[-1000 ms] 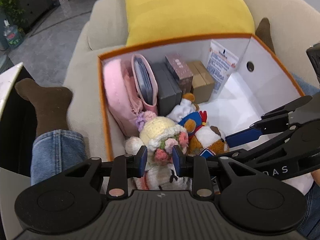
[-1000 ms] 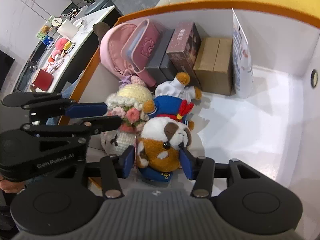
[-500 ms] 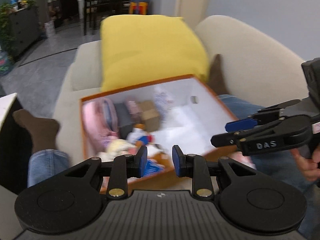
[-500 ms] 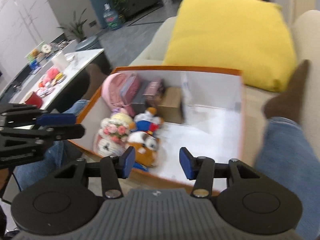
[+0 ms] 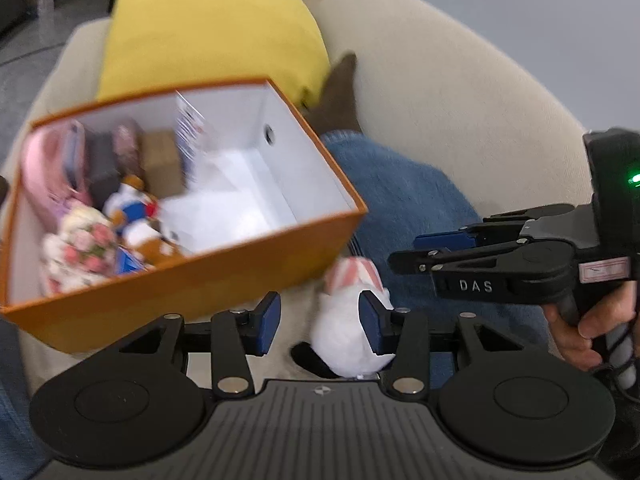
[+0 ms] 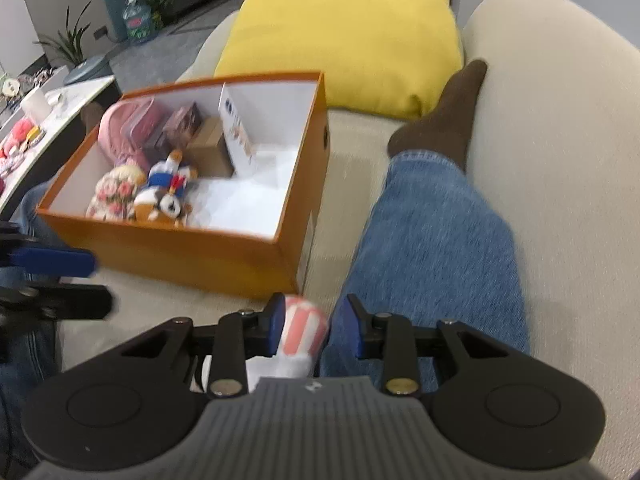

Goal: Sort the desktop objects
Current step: 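Withdraw both tools and reach toward the striped plush beside the shoebox, then grasp the white-and-pink striped plush with the left tool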

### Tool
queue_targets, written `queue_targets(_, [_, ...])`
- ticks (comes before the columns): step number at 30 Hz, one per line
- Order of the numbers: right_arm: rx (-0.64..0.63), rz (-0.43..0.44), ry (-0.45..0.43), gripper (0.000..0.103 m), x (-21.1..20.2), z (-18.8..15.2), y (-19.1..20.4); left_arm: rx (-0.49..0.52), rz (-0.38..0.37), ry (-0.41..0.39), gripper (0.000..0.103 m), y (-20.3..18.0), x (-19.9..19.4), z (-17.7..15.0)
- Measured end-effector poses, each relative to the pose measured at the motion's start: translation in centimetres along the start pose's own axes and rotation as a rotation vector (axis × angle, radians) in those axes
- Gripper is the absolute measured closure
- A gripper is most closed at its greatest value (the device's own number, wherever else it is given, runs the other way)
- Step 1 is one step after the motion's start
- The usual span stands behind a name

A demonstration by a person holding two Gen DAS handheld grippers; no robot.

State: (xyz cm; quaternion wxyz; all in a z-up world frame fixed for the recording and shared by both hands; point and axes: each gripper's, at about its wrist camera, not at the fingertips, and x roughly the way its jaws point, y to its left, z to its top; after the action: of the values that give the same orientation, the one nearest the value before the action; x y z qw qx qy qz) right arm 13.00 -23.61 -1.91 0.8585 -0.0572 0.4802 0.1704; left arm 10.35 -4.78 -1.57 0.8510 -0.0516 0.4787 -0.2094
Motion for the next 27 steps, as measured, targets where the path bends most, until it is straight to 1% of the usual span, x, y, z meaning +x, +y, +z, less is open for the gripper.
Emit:
queue_targets(3, [0.001, -0.009, 0.031, 0.071, 0.8, -1.0, -0.2, 0.036, -0.016, 0.051, 0.048, -0.6, 2.3, -0.4])
queue_targets(5, [0.007, -0.011, 0.045, 0.075, 1.3, -1.6, -0.5, 0.059, -0.025, 0.075, 0.046, -1.1, 3.6, -0.6])
queue_targets(6, [0.013, -0.001, 0.052, 0.076, 1.5, -1.8, -0.7, 0.07, -0.03, 0.087, 0.043, -1.4, 4.3, -0.7])
queue_targets(7, [0.015, 0.009, 0.056, 0.08, 1.6, -2.0, -0.8, 0.074, -0.031, 0.098, 0.042, -1.5, 4.9, -0.7])
queue_targets(9, [0.017, 0.03, 0.062, 0.081, 1.9, -2.2, -1.0, 0.074, -0.025, 0.124, 0.041, -1.9, 6.0, -0.9])
queue_targets(11, [0.018, 0.04, 0.068, 0.085, 2.2, -2.2, -1.1, 0.077, -0.02, 0.147, 0.039, -2.0, 6.9, -0.9])
queue_targets(12, [0.03, 0.062, 0.069, 0.085, 2.4, -2.2, -1.4, 0.075, -0.023, 0.159, 0.038, -2.0, 7.3, -0.9])
queue_targets(13, [0.043, 0.078, 0.069, 0.085, 2.6, -2.2, -1.5, 0.075, -0.03, 0.167, 0.034, -2.0, 7.6, -0.9])
queue_targets(15, [0.072, 0.108, 0.069, 0.089, 2.9, -2.2, -2.1, 0.074, -0.043, 0.178, 0.03, -2.1, 8.2, -1.0])
queue_targets(17, [0.101, 0.136, 0.07, 0.094, 3.0, -2.2, -2.6, 0.073, -0.051, 0.191, 0.027, -2.2, 8.7, -1.0])
queue_targets(19, [0.11, 0.148, 0.069, 0.097, 3.1, -2.3, -2.8, 0.064, -0.051, 0.202, 0.022, -2.3, 9.2, -0.9])
queue_targets(23, [0.099, 0.149, 0.065, 0.097, 3.2, -2.3, -2.6, 0.062, -0.039, 0.223, 0.019, -2.6, 10.1, -0.7])
queue_targets(27, [0.1, 0.154, 0.062, 0.098, 3.2, -2.4, -2.6, 0.038, -0.04, 0.235, 0.024, -2.4, 10.4, -0.9])
